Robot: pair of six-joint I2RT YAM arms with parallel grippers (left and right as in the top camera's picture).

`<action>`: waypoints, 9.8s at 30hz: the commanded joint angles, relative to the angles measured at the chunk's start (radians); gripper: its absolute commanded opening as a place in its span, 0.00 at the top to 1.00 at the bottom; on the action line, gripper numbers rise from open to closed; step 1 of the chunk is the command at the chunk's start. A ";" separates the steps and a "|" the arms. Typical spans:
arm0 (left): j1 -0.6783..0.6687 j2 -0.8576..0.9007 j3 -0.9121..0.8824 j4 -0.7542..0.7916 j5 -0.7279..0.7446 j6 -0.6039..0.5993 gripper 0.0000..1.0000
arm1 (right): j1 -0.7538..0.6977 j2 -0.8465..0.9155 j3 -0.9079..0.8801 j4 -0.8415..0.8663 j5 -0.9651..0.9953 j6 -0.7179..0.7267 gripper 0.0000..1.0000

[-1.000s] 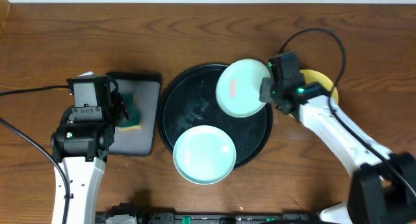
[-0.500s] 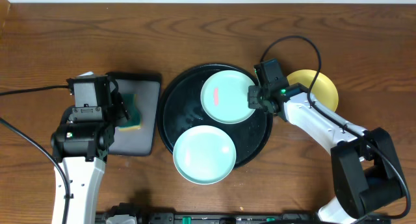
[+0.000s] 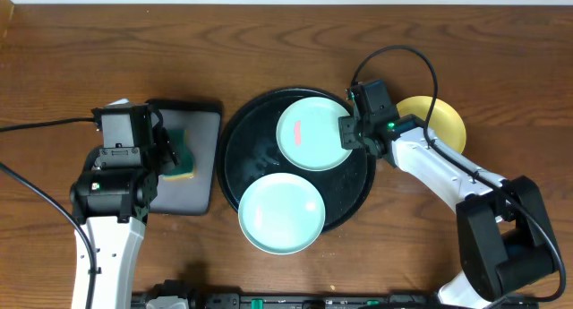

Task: Clean dirty plates on tray and stack at the side
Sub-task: 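Hold the blue plate tilted on the tray with the right gripper, then lower the left gripper into the water tray and grasp the green sponge, then lift the sponge out of the water tray with the left gripper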

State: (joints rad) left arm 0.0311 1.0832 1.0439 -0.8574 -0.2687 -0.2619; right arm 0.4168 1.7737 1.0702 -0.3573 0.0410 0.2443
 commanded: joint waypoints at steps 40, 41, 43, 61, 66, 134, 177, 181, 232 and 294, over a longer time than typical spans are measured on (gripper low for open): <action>0.003 0.200 -0.008 0.002 0.235 -0.001 0.36 | 0.002 0.078 -0.003 0.055 0.047 -0.013 0.81; 0.003 0.202 -0.008 0.002 0.235 -0.001 0.37 | 0.003 0.078 -0.003 0.055 0.047 -0.013 0.82; 0.003 0.202 -0.008 0.003 0.232 -0.001 0.37 | 0.003 0.078 -0.003 0.054 0.047 -0.013 0.84; 0.003 0.202 -0.008 0.010 0.232 -0.001 0.37 | 0.003 0.078 -0.030 0.086 0.047 0.042 0.95; 0.003 0.202 -0.008 0.009 0.232 -0.001 0.37 | 0.003 0.078 -0.031 0.085 0.039 0.077 0.94; 0.078 0.721 -0.009 0.258 0.182 0.045 0.44 | 0.002 0.077 -0.030 0.096 -0.047 0.061 0.60; 0.076 0.442 -0.001 0.219 0.235 0.056 0.93 | 0.002 0.077 -0.030 0.096 -0.046 0.061 0.60; 0.073 0.298 -0.001 0.208 0.240 0.056 0.92 | 0.002 0.077 -0.030 0.098 -0.046 0.061 0.58; 0.069 0.269 -0.008 0.193 0.370 0.179 0.93 | 0.002 0.077 -0.030 0.111 -0.039 -0.063 0.01; 0.069 0.269 -0.027 0.245 0.370 0.179 0.93 | 0.008 0.091 -0.038 0.113 -0.091 0.024 0.83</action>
State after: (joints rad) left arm 0.1020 1.3487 1.0264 -0.6231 0.0990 -0.0994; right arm 0.4213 1.8462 1.0382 -0.2485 -0.0471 0.2634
